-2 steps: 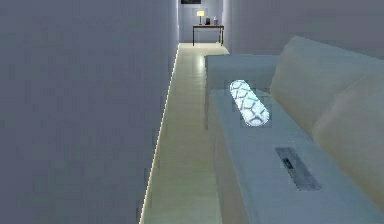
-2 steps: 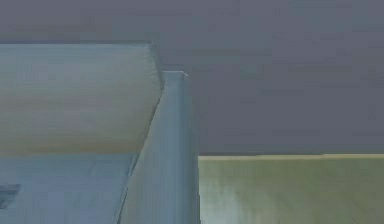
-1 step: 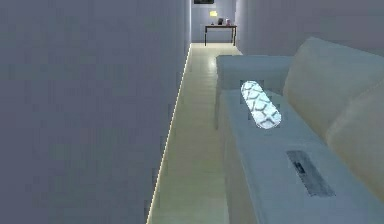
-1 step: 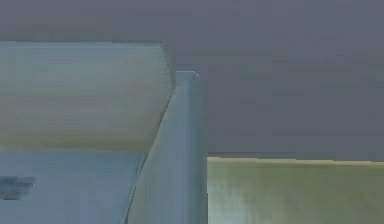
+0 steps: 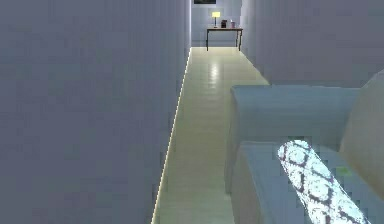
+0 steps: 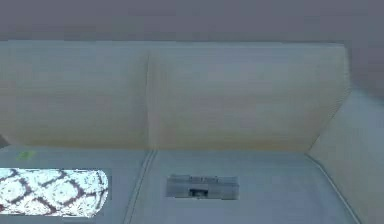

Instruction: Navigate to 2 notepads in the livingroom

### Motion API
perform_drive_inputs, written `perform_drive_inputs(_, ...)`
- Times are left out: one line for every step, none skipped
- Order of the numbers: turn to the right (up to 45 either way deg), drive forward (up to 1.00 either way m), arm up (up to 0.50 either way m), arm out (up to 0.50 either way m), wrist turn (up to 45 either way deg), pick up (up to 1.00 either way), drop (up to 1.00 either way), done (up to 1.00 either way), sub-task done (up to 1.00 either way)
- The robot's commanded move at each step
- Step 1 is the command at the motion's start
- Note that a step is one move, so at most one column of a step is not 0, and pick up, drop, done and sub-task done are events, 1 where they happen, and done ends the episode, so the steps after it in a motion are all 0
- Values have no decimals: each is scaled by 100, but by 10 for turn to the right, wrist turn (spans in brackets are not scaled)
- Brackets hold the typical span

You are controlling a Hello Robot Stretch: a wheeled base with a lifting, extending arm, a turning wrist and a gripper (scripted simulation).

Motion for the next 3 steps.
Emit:
perform_drive_inputs(0,100,0,0,0,0,0,0,0)
perform_drive_inputs(-60,0,0,0,0,0,0,0,0)
perform_drive_inputs(0,55,0,0,0,0,0,0,0)
